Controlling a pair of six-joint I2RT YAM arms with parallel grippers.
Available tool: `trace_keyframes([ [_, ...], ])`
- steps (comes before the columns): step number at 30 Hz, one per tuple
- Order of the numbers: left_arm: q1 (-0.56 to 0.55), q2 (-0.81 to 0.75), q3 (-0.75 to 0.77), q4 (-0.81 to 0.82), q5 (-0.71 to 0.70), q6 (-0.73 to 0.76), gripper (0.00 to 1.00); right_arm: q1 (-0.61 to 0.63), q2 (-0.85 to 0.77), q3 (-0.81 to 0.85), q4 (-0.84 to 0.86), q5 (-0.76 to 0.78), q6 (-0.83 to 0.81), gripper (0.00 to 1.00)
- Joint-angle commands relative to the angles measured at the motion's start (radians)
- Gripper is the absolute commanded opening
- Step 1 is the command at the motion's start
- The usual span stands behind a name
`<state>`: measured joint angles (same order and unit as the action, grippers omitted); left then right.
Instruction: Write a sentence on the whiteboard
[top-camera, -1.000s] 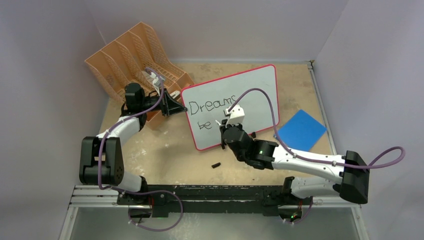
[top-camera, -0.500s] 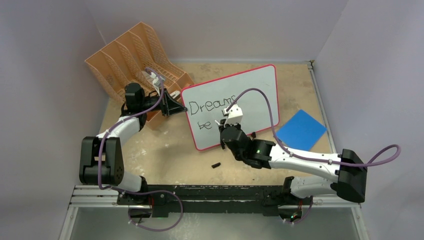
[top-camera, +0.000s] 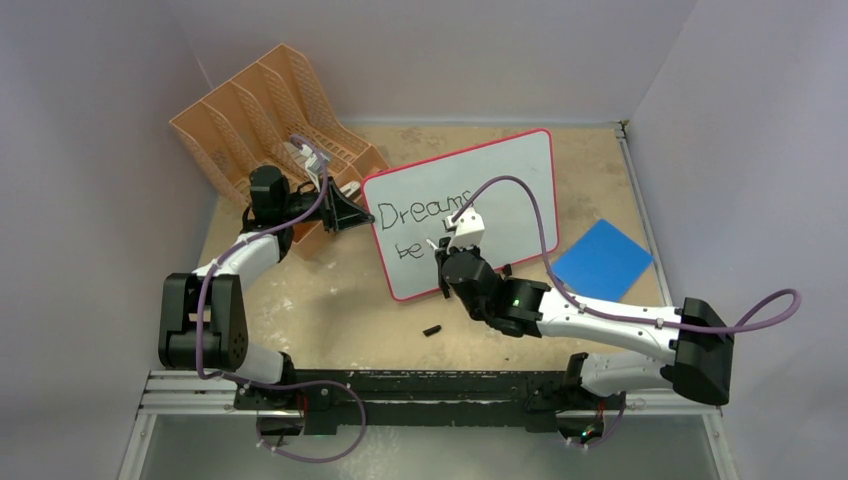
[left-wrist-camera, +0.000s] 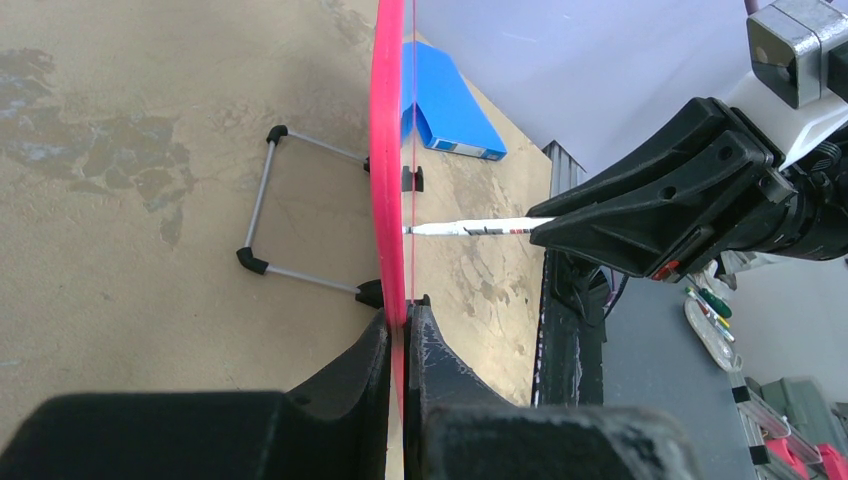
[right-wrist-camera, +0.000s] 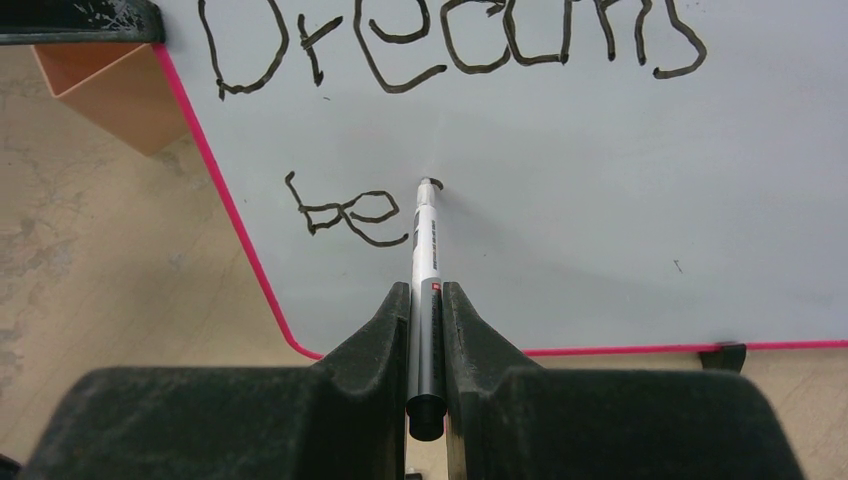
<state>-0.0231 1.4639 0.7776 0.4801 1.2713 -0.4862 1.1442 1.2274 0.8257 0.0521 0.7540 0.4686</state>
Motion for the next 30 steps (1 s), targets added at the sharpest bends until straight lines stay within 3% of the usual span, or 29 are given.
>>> trace_keyframes([
  [1, -0.009, -0.03, 0.027, 0.013, 0.019, 0.029, 0.0, -0.004, 0.008, 0.014, 0.048, -0.022, -0.016, 0.0],
  [30, -0.009, -0.028, 0.027, 0.013, 0.016, 0.029, 0.0, -0.004, 0.012, 0.01, -0.029, -0.061, 0.001, 0.0],
])
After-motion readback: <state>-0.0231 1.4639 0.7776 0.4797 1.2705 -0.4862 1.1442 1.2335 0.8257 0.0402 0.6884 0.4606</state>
